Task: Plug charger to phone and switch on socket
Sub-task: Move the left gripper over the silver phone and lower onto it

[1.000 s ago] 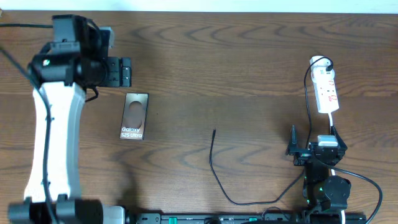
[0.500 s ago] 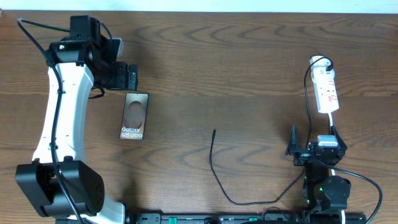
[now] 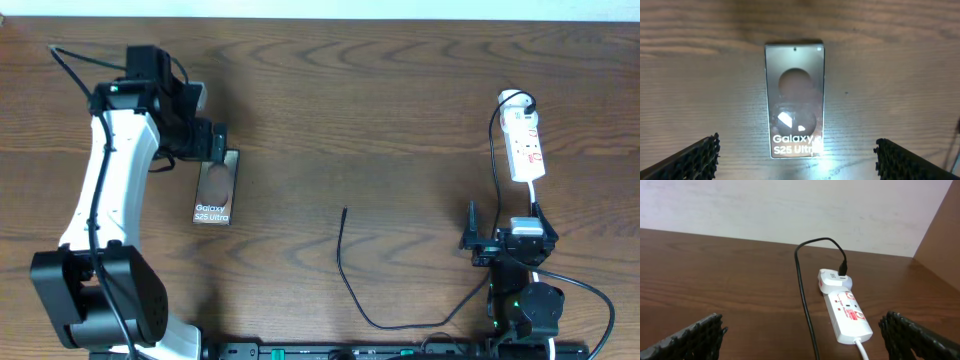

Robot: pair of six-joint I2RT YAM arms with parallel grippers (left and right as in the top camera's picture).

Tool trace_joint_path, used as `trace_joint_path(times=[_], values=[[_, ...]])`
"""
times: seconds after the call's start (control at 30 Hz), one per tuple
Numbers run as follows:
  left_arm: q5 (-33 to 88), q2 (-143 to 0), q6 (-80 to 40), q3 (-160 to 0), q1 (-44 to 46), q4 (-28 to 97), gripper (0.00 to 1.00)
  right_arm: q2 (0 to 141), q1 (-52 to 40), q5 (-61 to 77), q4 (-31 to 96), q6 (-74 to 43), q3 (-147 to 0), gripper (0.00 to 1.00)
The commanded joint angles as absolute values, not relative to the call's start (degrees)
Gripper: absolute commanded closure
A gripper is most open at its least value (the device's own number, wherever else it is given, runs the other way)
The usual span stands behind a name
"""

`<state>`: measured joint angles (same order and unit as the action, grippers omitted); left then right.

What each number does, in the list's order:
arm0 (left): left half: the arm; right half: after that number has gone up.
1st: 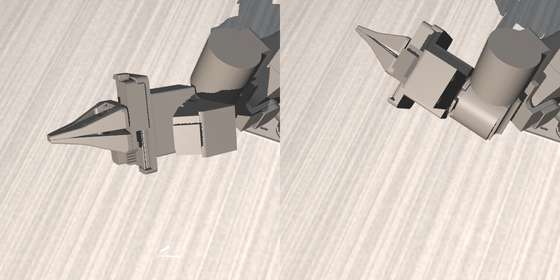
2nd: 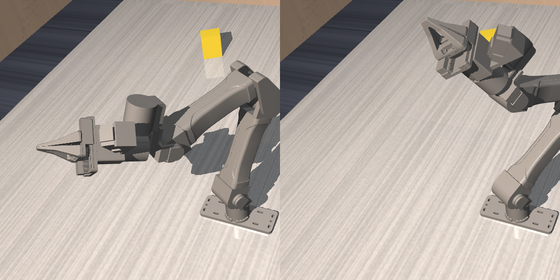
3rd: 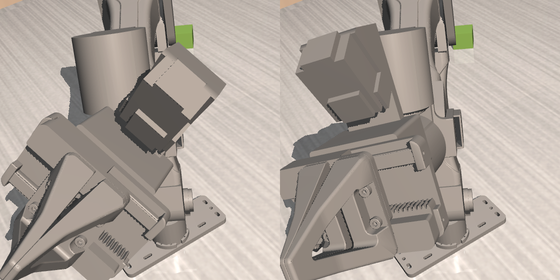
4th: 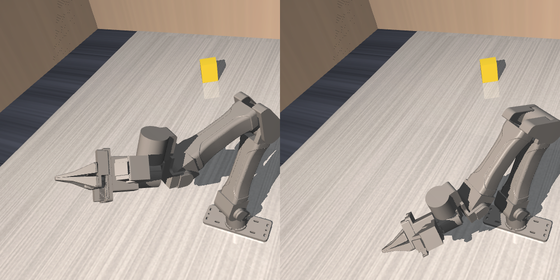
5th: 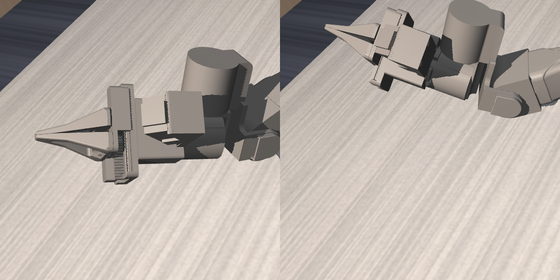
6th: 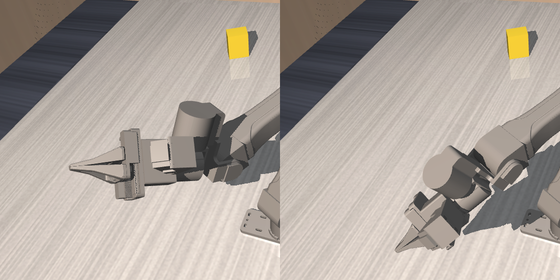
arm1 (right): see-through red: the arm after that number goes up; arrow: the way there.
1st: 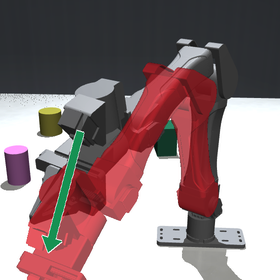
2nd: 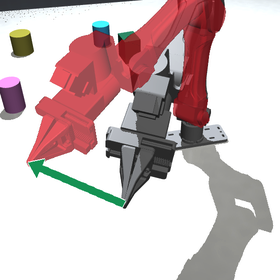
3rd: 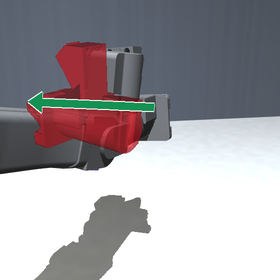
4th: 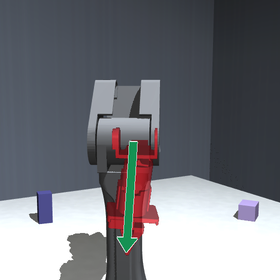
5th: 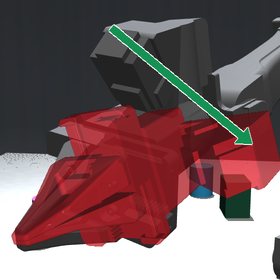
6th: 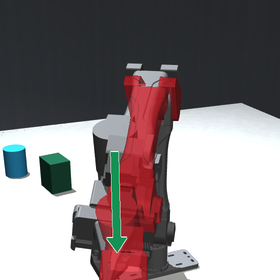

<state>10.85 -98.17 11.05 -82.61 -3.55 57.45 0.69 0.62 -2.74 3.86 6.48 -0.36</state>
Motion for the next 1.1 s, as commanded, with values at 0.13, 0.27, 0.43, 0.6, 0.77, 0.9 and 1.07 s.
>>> trace_joint_path(times=[0.13, 0.27, 0.43, 0.6, 0.77, 0.9, 1.07], values=[[11.4, -98.6, 12.2, -74.8, -3.8, 52.3, 0.02, 0.4, 0.4, -2.6, 4.1, 5.8, -0.3, 0.01], [11.4, -98.7, 12.2, -71.5, -3.8, 49.1, 0.02, 0.4, 0.4, -2.6, 4.1, 5.8, -0.3, 0.01], [11.4, -100.0, 12.2, -70.8, -3.8, 48.7, 0.02, 0.4, 0.4, -2.6, 4.1, 5.8, -0.3, 0.01], [11.3, -102.8, 12.2, -70.8, -3.2, 48.4, 0.02, 0.4, 0.4, -2.6, 4.1, 5.8, -0.3, 0.01], [9.4, -106.1, 12.2, -70.8, -1.2, 47.3, 0.02, 0.4, 0.4, -2.6, 4.1, 5.8, -0.3, 0.01], [8.1, -107.5, 12.1, -70.8, -0.6, 44.9, 0.02, 0.4, 0.4, -2.6, 4.1, 5.8, -0.3, 0.01], [8.1, -107.5, 9.8, -70.8, -0.7, 43.2, 0.02, 0.4, 0.4, -2.6, 4.1, 5.8, -0.3, 0.01]])
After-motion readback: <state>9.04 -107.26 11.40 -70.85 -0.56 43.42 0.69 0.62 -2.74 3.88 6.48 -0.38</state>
